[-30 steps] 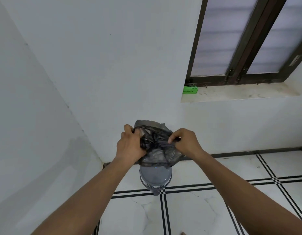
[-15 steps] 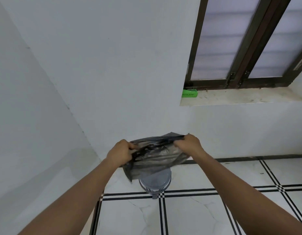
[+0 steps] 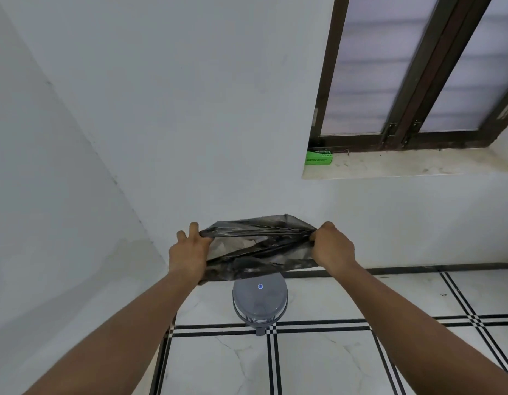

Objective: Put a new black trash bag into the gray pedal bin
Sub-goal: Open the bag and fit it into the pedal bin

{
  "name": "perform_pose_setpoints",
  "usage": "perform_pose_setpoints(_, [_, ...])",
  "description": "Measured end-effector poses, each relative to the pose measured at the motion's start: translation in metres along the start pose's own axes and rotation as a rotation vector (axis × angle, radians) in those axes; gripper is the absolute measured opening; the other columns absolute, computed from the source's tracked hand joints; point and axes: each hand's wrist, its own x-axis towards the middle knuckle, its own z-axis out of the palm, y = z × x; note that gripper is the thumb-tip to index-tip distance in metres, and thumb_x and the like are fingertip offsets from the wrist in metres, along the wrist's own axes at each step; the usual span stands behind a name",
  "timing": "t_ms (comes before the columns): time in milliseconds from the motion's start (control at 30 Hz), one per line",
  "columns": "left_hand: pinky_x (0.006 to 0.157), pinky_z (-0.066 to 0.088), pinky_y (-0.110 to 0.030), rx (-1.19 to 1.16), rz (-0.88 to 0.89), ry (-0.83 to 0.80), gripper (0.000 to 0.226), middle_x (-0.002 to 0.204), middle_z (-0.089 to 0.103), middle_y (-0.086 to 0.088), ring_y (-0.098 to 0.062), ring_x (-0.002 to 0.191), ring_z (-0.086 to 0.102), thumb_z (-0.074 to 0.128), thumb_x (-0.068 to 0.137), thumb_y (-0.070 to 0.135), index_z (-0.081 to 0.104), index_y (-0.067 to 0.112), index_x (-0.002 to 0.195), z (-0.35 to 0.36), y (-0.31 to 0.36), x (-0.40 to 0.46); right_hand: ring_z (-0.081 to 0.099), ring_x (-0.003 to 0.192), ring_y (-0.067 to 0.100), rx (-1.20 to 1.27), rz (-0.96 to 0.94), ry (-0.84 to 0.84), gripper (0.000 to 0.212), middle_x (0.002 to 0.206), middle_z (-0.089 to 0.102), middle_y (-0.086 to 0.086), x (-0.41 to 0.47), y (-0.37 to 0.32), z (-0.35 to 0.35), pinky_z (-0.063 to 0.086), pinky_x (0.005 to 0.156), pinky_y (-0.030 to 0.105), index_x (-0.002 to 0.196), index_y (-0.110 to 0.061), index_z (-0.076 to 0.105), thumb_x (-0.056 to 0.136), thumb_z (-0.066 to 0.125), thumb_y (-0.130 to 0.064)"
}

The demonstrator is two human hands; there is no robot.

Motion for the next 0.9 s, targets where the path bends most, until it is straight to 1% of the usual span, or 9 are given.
perform_pose_setpoints(100, [0.087,0.052,-0.031,-0.206,0.080,-0.318,0.054,0.135,0.051,-0.009,-0.029,0.111,0.064,0.058,0.096,0.022,0.052,0.038,0.147,-0.006,0.012,0.007,0.059,0.082,0.025,0.155,0.024,-0.081,0.005,0.101,0.052,0.007,0.005,-0.010,0.001,0.039,0.060,0.027,0.079,-0.010,0.059,0.083,0.057,-0.011])
perform_pose_setpoints(167, [0.083,0.052,-0.025,-0.517,-0.004,-0.356,0.052,0.130,0.064,-0.009,-0.028,0.113,0.066,0.071,0.087,0.016,0.063,0.021,0.138,-0.016,0.023,0.011,0.051,0.064,0.020,0.462,0.041,-0.133,0.020,0.076,0.050,0.007,0.012,-0.016,0.004,0.032,0.052,0.024,0.060,-0.011,0.046,0.077,0.057,-0.007])
perform_pose_setpoints(300, [0.079,0.045,-0.024,-0.938,-0.048,0.381,0.028,0.140,0.047,-0.008,-0.024,0.103,0.062,0.070,0.078,-0.004,0.068,0.001,0.106,-0.033,0.035,0.006,0.056,0.086,0.021,0.574,-0.075,0.335,0.031,0.126,0.047,0.012,0.007,-0.025,0.002,0.046,0.074,0.025,0.112,-0.003,0.058,0.082,0.062,0.001])
perform_pose_setpoints(433, [0.073,0.057,-0.040,-0.640,0.036,0.670,0.050,0.157,0.032,-0.004,-0.025,0.111,0.056,0.077,0.080,0.005,0.061,0.009,0.127,-0.021,0.033,-0.001,0.056,0.115,0.033,0.263,-0.407,0.711,0.062,0.152,0.037,0.017,0.004,-0.023,0.015,0.056,0.083,0.034,0.141,-0.002,0.048,0.082,0.059,0.012])
perform_pose_setpoints(500, [0.071,0.060,-0.043,-0.339,0.060,0.392,0.051,0.147,0.045,-0.007,-0.029,0.106,0.059,0.074,0.082,0.010,0.059,0.016,0.131,-0.006,0.028,0.000,0.058,0.106,0.033,0.042,-0.358,0.455,0.054,0.145,0.048,0.014,0.007,-0.015,0.025,0.056,0.072,0.036,0.134,-0.005,0.057,0.081,0.063,0.008])
perform_pose_setpoints(600, [0.062,0.057,-0.029,-0.151,0.171,-0.493,0.043,0.106,0.065,-0.005,-0.023,0.084,0.065,0.064,0.082,0.010,0.069,0.018,0.124,-0.006,0.024,-0.004,0.064,0.084,0.028,-0.232,-0.168,-0.443,0.026,0.094,0.064,0.008,0.005,-0.010,0.028,0.053,0.070,0.032,0.106,-0.007,0.071,0.079,0.068,-0.009])
perform_pose_setpoints(667, [0.054,0.053,-0.025,-0.302,0.129,-0.750,0.044,0.099,0.064,-0.006,-0.023,0.079,0.063,0.061,0.084,0.005,0.071,0.021,0.124,-0.013,0.025,-0.006,0.065,0.079,0.026,-0.199,-0.093,-0.601,0.023,0.085,0.066,0.005,0.003,-0.010,0.029,0.057,0.074,0.030,0.096,-0.011,0.073,0.075,0.070,-0.020])
perform_pose_setpoints(833, [0.071,0.059,-0.045,-0.676,-0.052,0.328,0.067,0.155,0.034,-0.008,-0.033,0.086,0.065,0.070,0.079,0.004,0.049,0.014,0.142,-0.001,0.027,0.004,0.062,0.103,0.037,0.340,-0.221,0.354,0.060,0.147,0.046,0.017,0.009,-0.019,0.034,0.056,0.082,0.039,0.140,-0.004,0.052,0.081,0.058,0.002])
perform_pose_setpoints(900, [0.067,0.060,-0.047,-0.541,0.004,0.443,0.084,0.161,0.022,-0.008,-0.031,0.086,0.062,0.078,0.077,0.008,0.038,0.016,0.150,0.001,0.025,0.005,0.058,0.106,0.034,0.217,-0.297,0.531,0.070,0.156,0.036,0.016,0.007,-0.018,0.031,0.059,0.081,0.043,0.146,-0.005,0.043,0.081,0.067,0.002])
